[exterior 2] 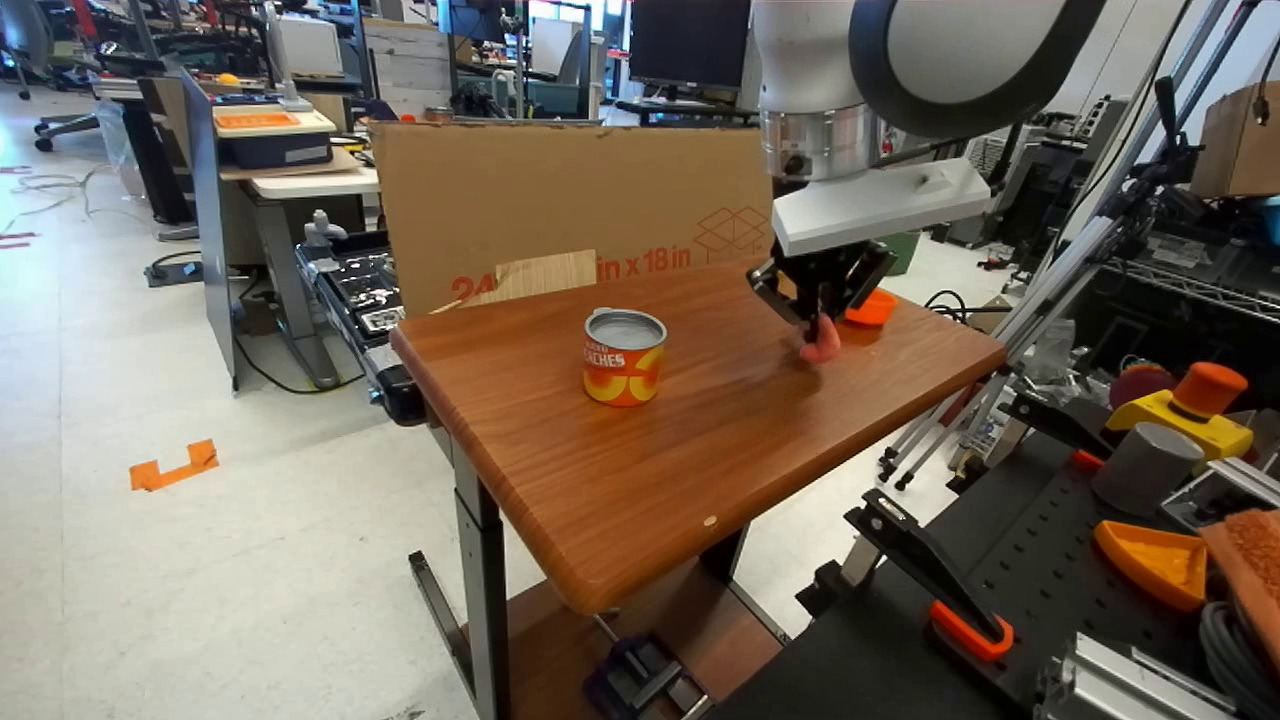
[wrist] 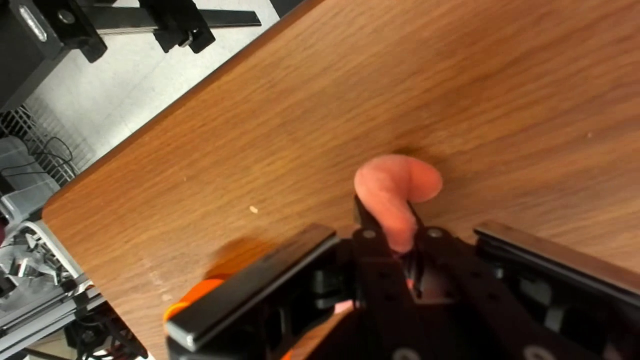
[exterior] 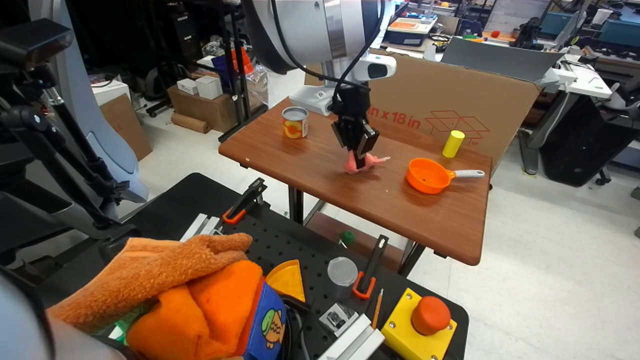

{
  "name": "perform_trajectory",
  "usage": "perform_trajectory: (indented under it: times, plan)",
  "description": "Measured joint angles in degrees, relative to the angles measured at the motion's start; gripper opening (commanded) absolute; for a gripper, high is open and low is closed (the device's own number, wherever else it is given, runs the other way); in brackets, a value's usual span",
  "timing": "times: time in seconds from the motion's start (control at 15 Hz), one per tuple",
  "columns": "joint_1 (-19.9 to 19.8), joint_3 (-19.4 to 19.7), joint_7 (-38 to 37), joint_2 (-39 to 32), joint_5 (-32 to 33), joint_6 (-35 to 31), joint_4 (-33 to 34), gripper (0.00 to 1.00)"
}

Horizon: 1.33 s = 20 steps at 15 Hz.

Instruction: Put the plush toy on the orange pan.

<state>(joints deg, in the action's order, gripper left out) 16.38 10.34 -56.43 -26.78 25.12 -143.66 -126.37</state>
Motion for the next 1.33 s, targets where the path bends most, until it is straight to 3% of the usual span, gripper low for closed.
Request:
perform_trajectory:
  times: [0.33, 0.73, 1.33]
  plan:
    - [-2.03, -0.73, 2.87, 4.11, -2.91, 0.00, -0.55, 0.05]
    - [-7.25, -0.41, 4.39, 8.82, -6.30, 0.15, 0.54, 0.05]
    - [-11.01, 3.95, -2.77, 5.60, -3.95, 8.27, 7.48, 0.05]
